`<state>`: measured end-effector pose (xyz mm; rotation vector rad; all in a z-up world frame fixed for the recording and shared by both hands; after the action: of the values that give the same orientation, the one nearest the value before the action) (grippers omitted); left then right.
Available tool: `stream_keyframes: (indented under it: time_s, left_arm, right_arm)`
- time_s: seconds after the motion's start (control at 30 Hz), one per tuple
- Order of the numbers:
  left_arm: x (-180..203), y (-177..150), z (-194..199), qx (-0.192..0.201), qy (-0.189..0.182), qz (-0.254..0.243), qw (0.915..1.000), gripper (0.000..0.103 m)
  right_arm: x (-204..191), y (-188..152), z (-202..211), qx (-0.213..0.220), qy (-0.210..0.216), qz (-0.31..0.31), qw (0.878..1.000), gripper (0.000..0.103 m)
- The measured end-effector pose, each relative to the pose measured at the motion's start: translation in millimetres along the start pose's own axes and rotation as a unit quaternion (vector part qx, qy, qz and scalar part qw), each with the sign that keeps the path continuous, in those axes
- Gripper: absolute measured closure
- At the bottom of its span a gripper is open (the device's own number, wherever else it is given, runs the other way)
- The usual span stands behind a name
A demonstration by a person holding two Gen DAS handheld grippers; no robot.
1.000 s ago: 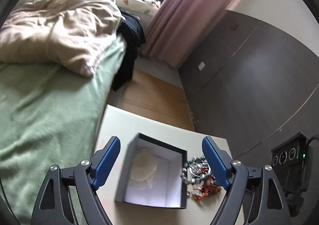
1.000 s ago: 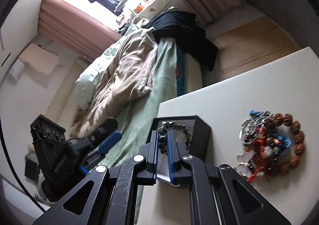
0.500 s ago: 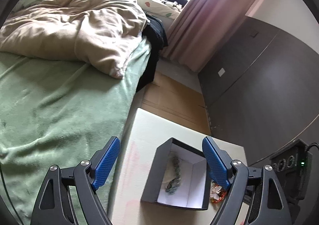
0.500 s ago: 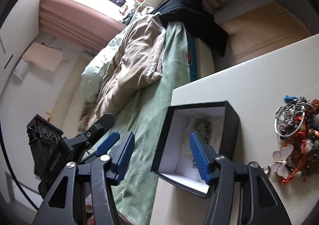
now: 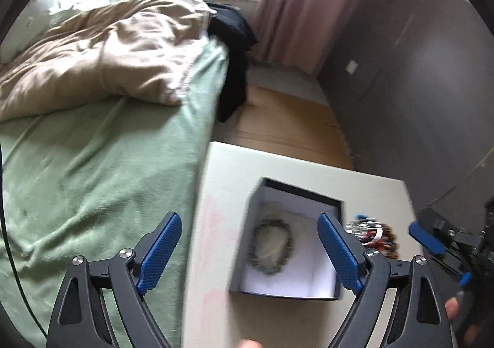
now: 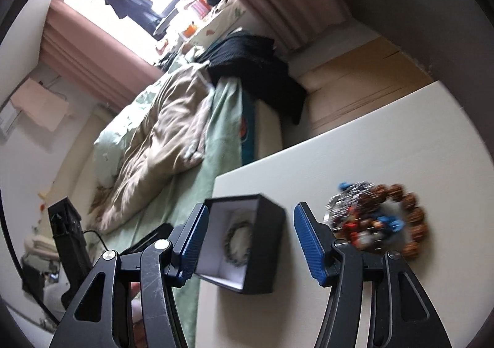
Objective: Organize jewelry
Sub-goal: 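Move the left gripper back over the jewelry pile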
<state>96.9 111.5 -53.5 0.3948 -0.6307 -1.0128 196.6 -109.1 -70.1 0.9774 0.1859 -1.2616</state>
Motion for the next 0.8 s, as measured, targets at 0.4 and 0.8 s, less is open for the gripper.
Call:
stream_keyframes:
  time_s: [0.4,0.8]
  left_arm:
    - [41,-10,11,0.002,-0.038,-0.075,0.9964,0.004]
    - [83,-35,14,0.026,-0.051,-0.169,0.9839,0.004]
  right_arm:
    - [36,8,29,0.015,-0.046,-0.010,0.999,0.044]
    - [56,2,58,0.019,-0.087,-0.017,0.996,0.044]
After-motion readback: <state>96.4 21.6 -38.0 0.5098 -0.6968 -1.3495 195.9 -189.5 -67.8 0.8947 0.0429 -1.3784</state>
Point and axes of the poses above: each gripper's, at about its wrist camera, not at the fingertips, and z roughly against the way its jaws point, x to its right, y to its top, the point moved 1 cm from there along -z, roughly the way its jaws point, and after that the axes turned 2 degrees about z, right-handed, at the moved point
